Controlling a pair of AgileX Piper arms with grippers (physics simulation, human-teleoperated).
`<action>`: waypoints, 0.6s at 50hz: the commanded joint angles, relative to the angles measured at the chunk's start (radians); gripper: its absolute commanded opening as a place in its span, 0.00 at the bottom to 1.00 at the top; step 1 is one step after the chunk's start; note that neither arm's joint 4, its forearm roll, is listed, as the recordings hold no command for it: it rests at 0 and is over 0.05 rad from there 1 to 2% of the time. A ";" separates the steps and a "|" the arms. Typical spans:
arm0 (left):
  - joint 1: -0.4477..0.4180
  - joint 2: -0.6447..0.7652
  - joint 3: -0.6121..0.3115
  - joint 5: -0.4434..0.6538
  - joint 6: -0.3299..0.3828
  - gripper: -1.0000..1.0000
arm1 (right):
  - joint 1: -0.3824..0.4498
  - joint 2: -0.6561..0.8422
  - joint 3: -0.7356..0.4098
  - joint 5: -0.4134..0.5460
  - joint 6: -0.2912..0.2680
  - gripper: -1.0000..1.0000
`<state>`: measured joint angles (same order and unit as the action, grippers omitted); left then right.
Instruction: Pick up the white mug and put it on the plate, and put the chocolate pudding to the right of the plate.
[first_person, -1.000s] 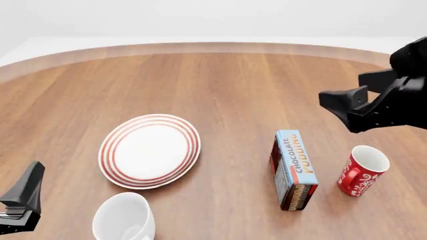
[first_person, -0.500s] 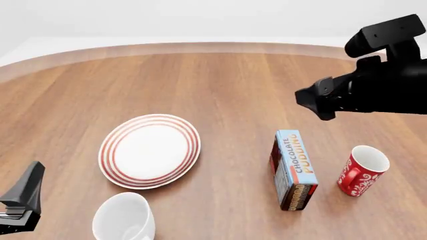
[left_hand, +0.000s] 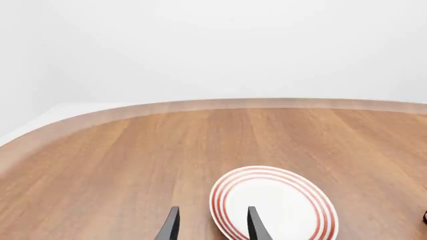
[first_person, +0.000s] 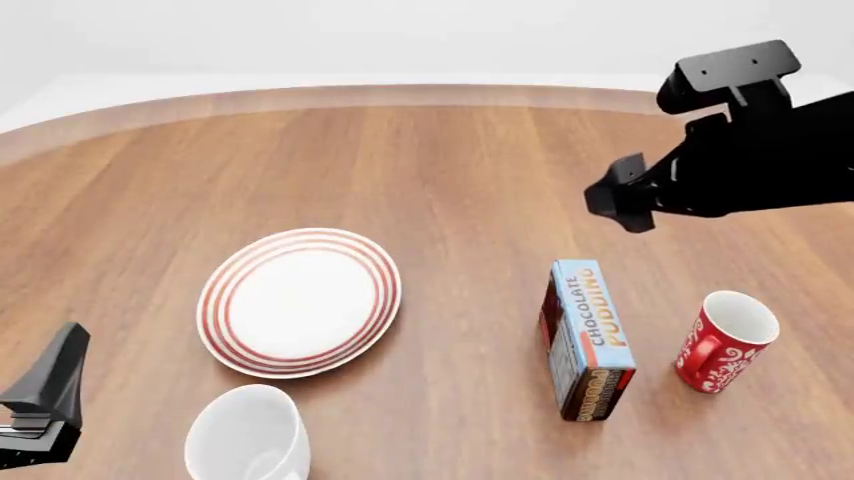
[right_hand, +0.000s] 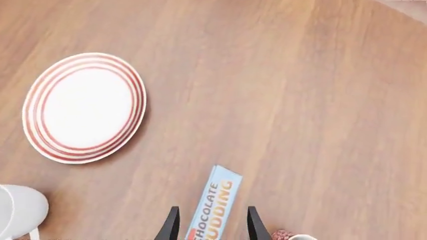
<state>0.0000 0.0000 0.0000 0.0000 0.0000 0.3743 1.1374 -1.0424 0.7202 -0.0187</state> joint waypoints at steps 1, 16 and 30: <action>0.000 0.000 0.000 0.000 0.000 1.00 | 0.010 0.045 -0.015 0.023 0.038 1.00; 0.000 0.000 0.000 0.000 0.000 1.00 | 0.017 0.082 -0.005 0.020 0.117 1.00; 0.000 0.000 0.000 0.000 0.000 1.00 | 0.017 0.120 0.021 -0.006 0.147 1.00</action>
<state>0.0000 0.0000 0.0000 0.0000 0.0000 0.3891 1.2271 -1.0381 0.7303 0.1011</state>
